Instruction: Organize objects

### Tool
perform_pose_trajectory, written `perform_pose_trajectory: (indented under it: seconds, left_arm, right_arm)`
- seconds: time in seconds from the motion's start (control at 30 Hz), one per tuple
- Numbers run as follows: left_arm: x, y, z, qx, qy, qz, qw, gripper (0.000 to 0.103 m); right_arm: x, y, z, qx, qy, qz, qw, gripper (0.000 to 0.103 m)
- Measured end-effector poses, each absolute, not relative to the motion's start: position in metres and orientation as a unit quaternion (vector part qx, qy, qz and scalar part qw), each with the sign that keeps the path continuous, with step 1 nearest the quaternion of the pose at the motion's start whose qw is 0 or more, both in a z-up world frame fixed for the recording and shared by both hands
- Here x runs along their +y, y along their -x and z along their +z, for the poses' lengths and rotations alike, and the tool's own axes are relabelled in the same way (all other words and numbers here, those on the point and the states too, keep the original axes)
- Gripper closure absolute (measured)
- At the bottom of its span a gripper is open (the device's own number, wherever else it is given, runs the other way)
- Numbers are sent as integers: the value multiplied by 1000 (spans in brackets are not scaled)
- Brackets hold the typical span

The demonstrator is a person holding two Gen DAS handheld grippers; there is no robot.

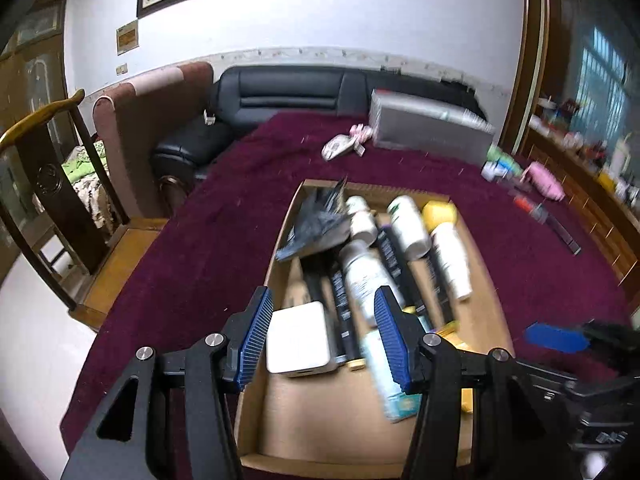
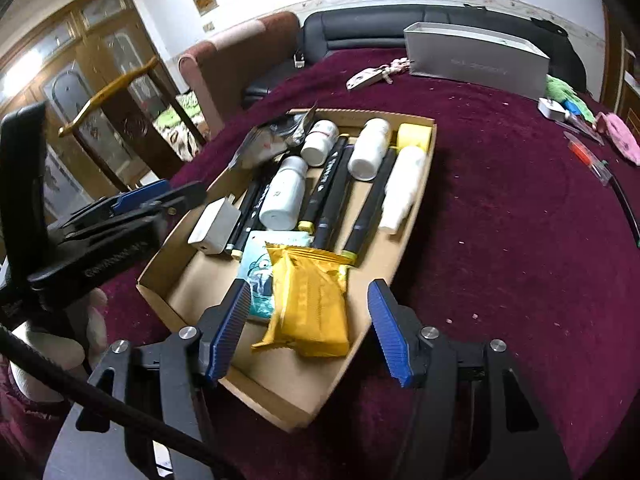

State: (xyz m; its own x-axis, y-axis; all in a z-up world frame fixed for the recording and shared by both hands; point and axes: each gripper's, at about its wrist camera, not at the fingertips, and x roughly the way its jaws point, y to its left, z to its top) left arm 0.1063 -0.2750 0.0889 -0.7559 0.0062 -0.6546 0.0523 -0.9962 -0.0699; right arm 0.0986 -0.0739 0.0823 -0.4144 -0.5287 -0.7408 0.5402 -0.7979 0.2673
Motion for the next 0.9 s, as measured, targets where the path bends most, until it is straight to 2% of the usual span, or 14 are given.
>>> perform_pose_trajectory:
  seconds: [0.07,0.13,0.3,0.6,0.9]
  left_arm:
    - [-268,-114,101,61,-330,-942,-9,53]
    - [-255,-120,113,70,-311,-947,-38,45]
    - [-195,-126,127,29,-299,-947,-114,44]
    - [-76,-103,75,-18,-380,-897,-227,44]
    - [-30,-72,34,-28,-423,-877,-228,44]
  right_arm:
    - [-62,-98,85,-7,-435,-844,313,43]
    - [-45,-95,85,-20,-433,-850,301,43]
    - [16,-85,83,-57,-431,-865,250,42]
    - [142,-40,85,-132,-440,-877,138,41]
    - [173,34,83,-151,-447,-875,109,39]
